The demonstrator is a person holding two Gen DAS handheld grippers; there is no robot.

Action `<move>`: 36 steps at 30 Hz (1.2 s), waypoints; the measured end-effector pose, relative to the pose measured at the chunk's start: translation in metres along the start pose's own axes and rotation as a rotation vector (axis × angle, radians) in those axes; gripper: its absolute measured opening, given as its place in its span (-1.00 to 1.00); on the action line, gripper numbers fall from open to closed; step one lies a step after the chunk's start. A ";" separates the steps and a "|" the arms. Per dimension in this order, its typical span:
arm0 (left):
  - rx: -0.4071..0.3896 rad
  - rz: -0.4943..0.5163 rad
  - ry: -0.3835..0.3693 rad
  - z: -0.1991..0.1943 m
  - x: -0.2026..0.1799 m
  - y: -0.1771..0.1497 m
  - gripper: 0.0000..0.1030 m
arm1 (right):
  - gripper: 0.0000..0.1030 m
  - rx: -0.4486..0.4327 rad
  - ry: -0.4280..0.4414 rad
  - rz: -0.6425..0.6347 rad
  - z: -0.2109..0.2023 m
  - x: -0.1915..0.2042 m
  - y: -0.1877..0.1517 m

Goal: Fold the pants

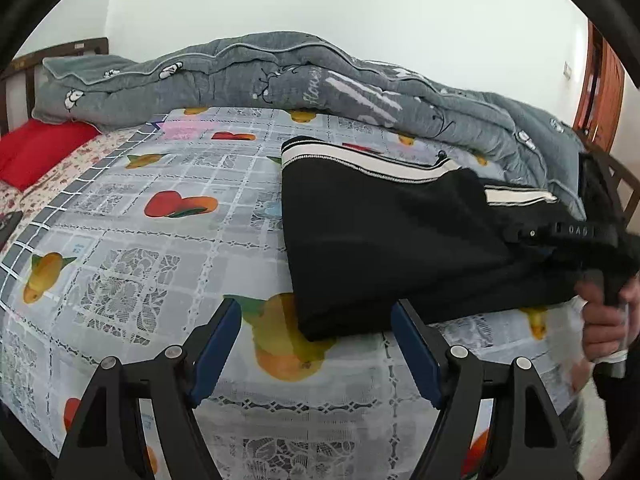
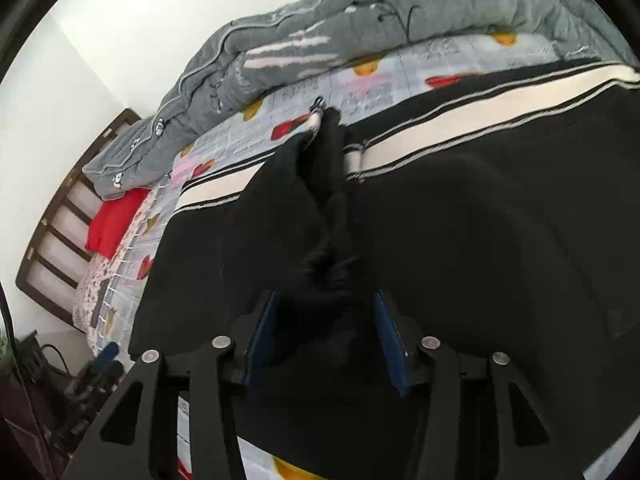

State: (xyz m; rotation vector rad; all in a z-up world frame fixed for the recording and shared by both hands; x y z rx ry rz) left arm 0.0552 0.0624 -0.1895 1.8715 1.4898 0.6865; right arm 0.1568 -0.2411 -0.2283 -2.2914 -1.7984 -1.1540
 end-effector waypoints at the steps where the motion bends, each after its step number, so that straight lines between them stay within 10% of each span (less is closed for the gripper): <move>1: 0.008 0.006 -0.001 0.003 -0.002 -0.001 0.47 | -0.25 0.003 -0.010 0.001 0.002 0.001 0.000; 27: 0.038 0.148 0.179 0.037 -0.027 0.011 0.48 | -0.24 0.008 0.010 0.073 0.003 0.002 0.001; 36: 0.001 -0.017 0.211 0.018 0.022 -0.014 0.54 | -0.24 0.016 0.029 0.065 -0.002 -0.003 0.001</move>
Point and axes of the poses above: each gripper's, at about its wrist camera, not at the fingertips, and z roughly the way its jaws point, x to its left, y to its top, the point moved 4 cm from there along z, roughly the way its jaws point, and after that the axes turned 11 degrees about z, right-handed, at the moved point
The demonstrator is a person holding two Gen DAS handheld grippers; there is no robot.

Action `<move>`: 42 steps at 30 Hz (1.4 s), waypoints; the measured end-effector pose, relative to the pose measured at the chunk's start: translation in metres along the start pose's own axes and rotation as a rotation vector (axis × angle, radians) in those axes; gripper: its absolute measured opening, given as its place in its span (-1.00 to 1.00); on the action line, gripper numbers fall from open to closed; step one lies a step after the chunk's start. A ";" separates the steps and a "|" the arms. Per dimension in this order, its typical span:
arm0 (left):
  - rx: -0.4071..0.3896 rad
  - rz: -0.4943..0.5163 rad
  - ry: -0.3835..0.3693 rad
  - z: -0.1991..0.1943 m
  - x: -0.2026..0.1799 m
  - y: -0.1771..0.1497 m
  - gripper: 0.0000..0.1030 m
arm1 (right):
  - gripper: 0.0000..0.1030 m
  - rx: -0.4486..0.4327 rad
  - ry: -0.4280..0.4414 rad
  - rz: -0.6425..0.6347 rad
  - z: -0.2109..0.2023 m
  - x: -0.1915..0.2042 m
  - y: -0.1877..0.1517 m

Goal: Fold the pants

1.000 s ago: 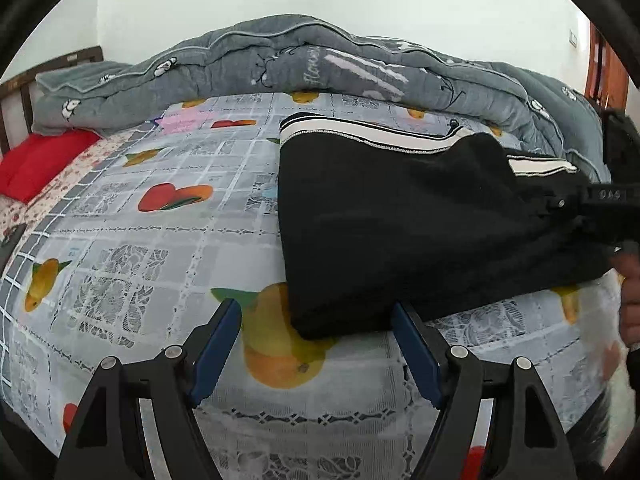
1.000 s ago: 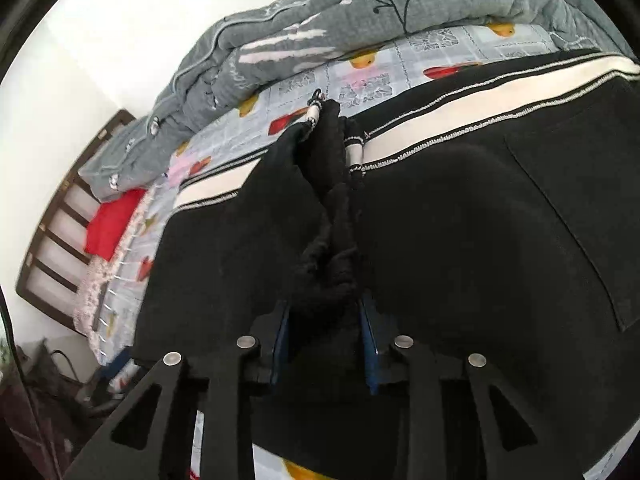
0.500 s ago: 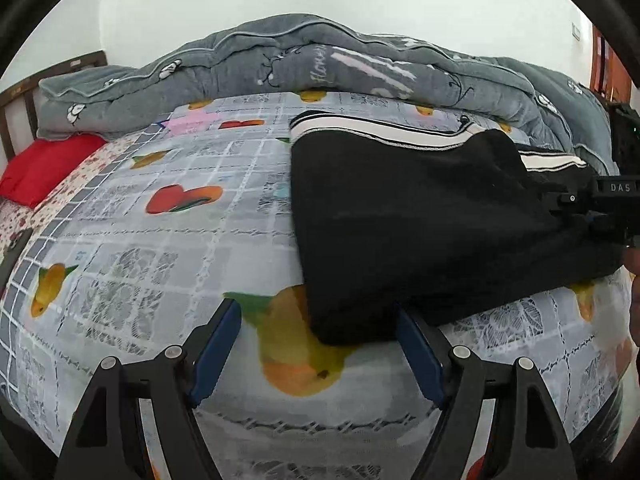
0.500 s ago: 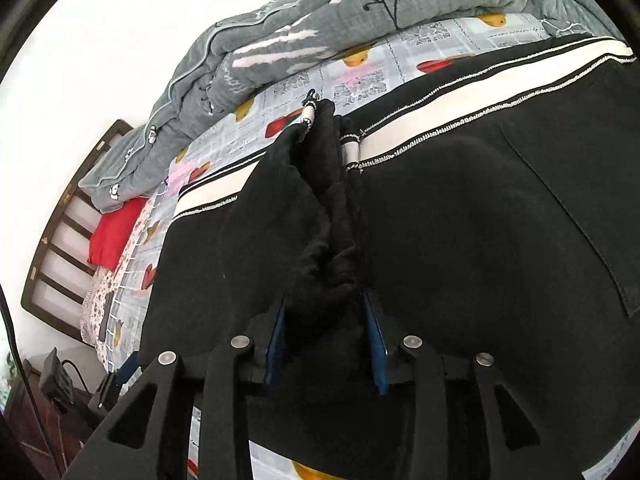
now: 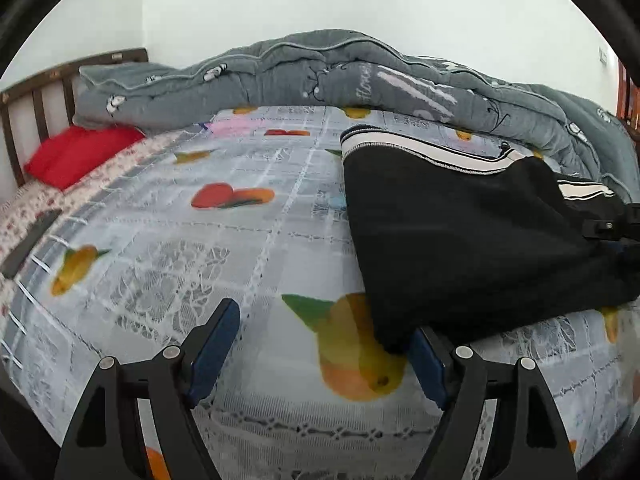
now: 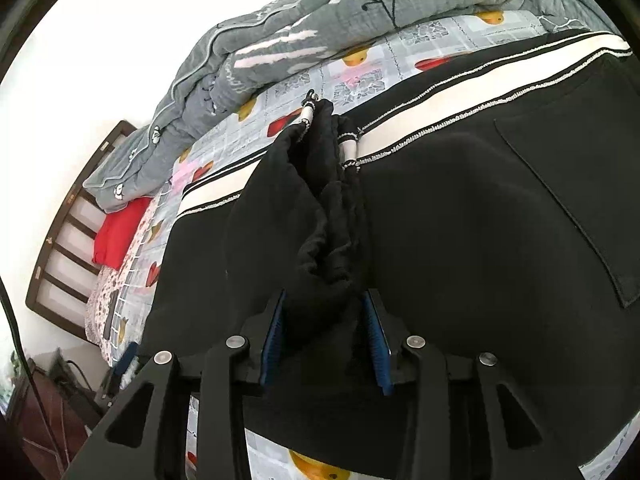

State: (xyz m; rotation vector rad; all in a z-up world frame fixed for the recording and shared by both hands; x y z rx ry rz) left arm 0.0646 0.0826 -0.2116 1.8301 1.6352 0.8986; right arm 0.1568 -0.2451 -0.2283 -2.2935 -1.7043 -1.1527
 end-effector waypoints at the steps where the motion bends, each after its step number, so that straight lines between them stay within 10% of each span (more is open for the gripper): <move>1: 0.000 -0.007 0.000 -0.001 0.000 0.001 0.54 | -0.24 -0.002 -0.007 0.000 0.002 0.001 0.000; 15: 0.017 0.002 -0.062 0.000 -0.006 0.002 0.54 | -0.65 -0.151 -0.007 -0.079 -0.040 -0.011 -0.014; 20: 0.024 0.007 -0.068 0.001 -0.004 0.002 0.54 | -0.50 -0.090 -0.043 -0.126 -0.032 -0.018 -0.022; 25: 0.030 0.001 -0.072 0.001 -0.003 0.002 0.54 | -0.12 -0.208 -0.086 -0.189 -0.060 -0.001 0.006; 32: 0.038 0.002 -0.071 0.001 -0.003 0.003 0.54 | -0.12 -0.174 -0.105 -0.216 -0.032 0.016 0.056; 36: 0.037 0.002 -0.068 0.001 -0.003 0.003 0.55 | -0.50 -0.071 -0.135 -0.281 0.010 0.025 0.059; 37: 0.037 0.002 -0.068 0.001 -0.003 0.003 0.56 | -0.85 -0.071 -0.183 -0.307 0.018 0.021 0.060; 42: 0.033 0.002 -0.076 0.003 -0.003 0.003 0.57 | -0.90 -0.083 -0.116 -0.139 0.009 -0.017 0.067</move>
Point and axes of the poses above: each gripper's, at about its wrist camera, not at the fingertips, and z roughly the way its jaws point, x to its left, y to its top, the point moved 4 cm from there along z, roughly the way its jaws point, and after that the axes turned 11 degrees about z, right-handed, at the moved point
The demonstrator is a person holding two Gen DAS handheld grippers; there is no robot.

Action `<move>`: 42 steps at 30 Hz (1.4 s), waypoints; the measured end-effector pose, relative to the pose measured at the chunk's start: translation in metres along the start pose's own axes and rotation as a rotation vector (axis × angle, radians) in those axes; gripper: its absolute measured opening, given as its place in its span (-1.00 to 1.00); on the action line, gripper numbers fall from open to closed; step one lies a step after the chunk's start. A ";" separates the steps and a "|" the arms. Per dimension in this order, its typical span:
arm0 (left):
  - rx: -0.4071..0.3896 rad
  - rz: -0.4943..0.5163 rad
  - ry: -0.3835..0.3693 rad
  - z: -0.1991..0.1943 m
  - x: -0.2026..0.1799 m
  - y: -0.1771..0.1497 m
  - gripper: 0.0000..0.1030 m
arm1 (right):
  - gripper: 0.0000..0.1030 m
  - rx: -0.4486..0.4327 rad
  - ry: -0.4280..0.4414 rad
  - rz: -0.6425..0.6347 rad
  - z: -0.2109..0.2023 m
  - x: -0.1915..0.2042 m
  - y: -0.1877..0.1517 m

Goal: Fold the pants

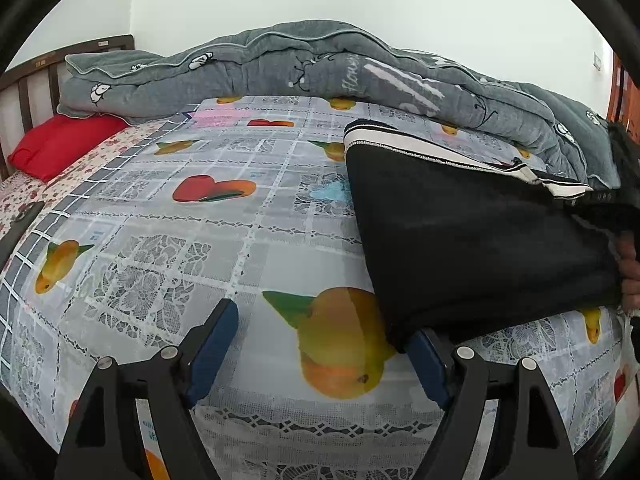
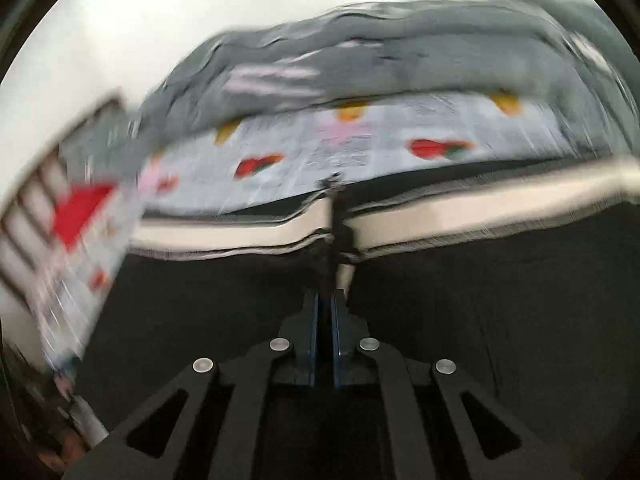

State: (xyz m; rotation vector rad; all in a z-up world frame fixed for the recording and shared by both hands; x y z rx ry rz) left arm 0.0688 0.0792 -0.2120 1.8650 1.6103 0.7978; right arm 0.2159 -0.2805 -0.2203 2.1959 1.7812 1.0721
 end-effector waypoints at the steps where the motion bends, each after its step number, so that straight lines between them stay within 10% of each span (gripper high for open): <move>1: -0.001 0.003 0.000 0.001 0.000 0.000 0.58 | -0.90 0.017 -0.031 -0.027 0.006 -0.001 -0.005; 9: -0.042 -0.024 -0.072 -0.020 0.008 -0.010 0.57 | -0.71 -0.139 -0.031 -0.125 -0.073 0.018 -0.030; 17: -0.086 -0.053 -0.088 -0.025 0.003 0.015 0.57 | -0.57 -0.084 -0.023 -0.126 -0.055 0.002 -0.084; 24: 0.080 -0.019 -0.064 0.020 -0.027 0.016 0.59 | -0.48 -0.090 -0.007 -0.072 -0.098 -0.022 -0.081; 33: 0.038 -0.088 -0.148 0.014 -0.022 0.020 0.58 | 0.09 -0.284 -0.226 0.179 -0.169 -0.165 -0.042; 42: 0.082 -0.158 -0.275 0.038 -0.032 0.039 0.54 | 0.10 -0.264 -0.145 0.397 -0.138 -0.250 0.019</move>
Point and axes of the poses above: each gripper's, at about its wrist camera, not at the fingertips, and z roughly the way its jaws point, x to its left, y to its top, the point moved 4 cm from there along z, roughly the way its jaws point, and after that the axes turned 11 degrees about z, right-handed, at the moved point
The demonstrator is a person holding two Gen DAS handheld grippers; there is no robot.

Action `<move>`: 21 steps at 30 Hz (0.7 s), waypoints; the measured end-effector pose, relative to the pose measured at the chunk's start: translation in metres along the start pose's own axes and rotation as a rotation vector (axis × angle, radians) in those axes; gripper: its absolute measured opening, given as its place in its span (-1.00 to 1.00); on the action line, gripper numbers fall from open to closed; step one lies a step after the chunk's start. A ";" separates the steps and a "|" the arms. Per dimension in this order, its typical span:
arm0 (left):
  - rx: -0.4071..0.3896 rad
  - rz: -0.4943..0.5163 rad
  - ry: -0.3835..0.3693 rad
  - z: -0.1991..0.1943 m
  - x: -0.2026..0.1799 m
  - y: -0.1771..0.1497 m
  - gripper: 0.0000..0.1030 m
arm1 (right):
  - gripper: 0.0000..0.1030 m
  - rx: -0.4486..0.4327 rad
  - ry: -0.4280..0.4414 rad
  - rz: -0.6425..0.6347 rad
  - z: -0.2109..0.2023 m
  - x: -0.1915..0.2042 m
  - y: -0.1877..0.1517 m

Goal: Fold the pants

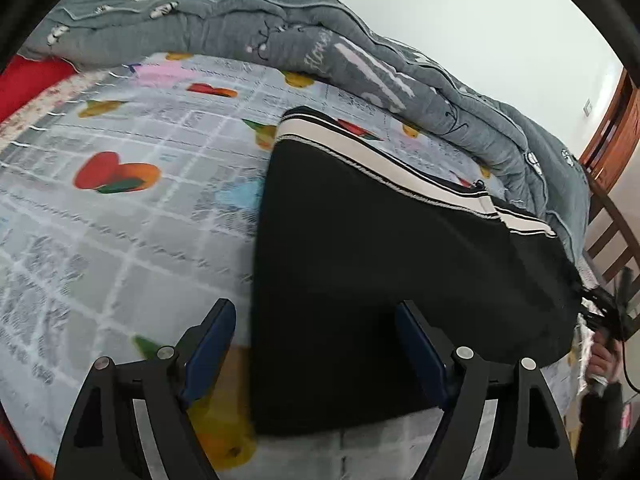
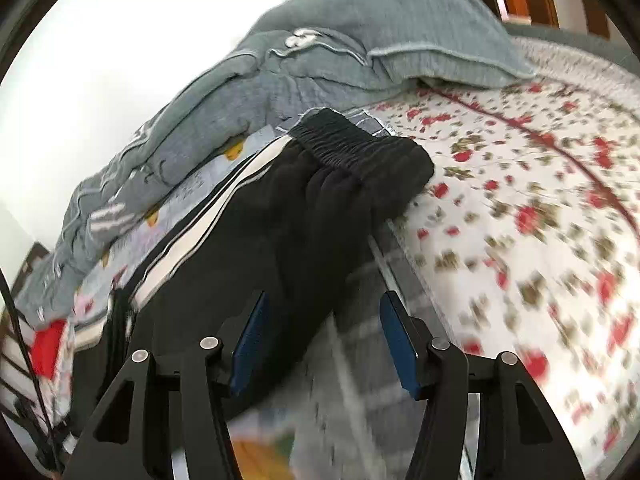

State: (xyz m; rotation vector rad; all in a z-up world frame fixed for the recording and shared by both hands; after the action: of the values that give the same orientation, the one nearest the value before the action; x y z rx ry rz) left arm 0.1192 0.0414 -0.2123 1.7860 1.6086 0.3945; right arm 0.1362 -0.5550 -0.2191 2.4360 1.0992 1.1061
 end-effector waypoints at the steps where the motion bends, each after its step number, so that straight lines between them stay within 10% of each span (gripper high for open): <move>1: 0.004 -0.001 -0.012 0.004 -0.002 0.003 0.49 | 0.10 0.009 0.002 0.014 0.009 0.000 0.005; 4: 0.012 -0.013 -0.012 0.015 -0.002 0.012 0.32 | 0.08 0.033 0.007 0.028 0.031 0.006 0.017; 6: 0.026 -0.028 -0.019 0.022 0.000 0.019 0.22 | -0.33 0.024 -0.028 0.040 0.037 0.007 0.025; 10: 0.031 -0.037 -0.005 0.023 0.005 0.027 -0.64 | -0.71 -0.081 -0.020 -0.056 0.013 0.032 0.030; 21: -0.115 -0.118 -0.058 -0.006 0.049 0.050 -0.72 | -0.80 -0.288 -0.016 -0.441 -0.049 0.214 0.014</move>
State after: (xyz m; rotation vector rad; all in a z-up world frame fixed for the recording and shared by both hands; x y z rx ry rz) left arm 0.1622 0.0899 -0.1855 1.5942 1.6083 0.3692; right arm 0.1992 -0.4135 -0.0635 1.8615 1.2884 1.0130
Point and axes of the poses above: each gripper's, at about its wrist camera, not at the fingertips, and z roughly the way its jaws point, x to its left, y to its top, the point moved 4 cm from there along z, roughly the way its jaws point, and after that the axes turned 11 degrees about z, right-handed, at the moved point
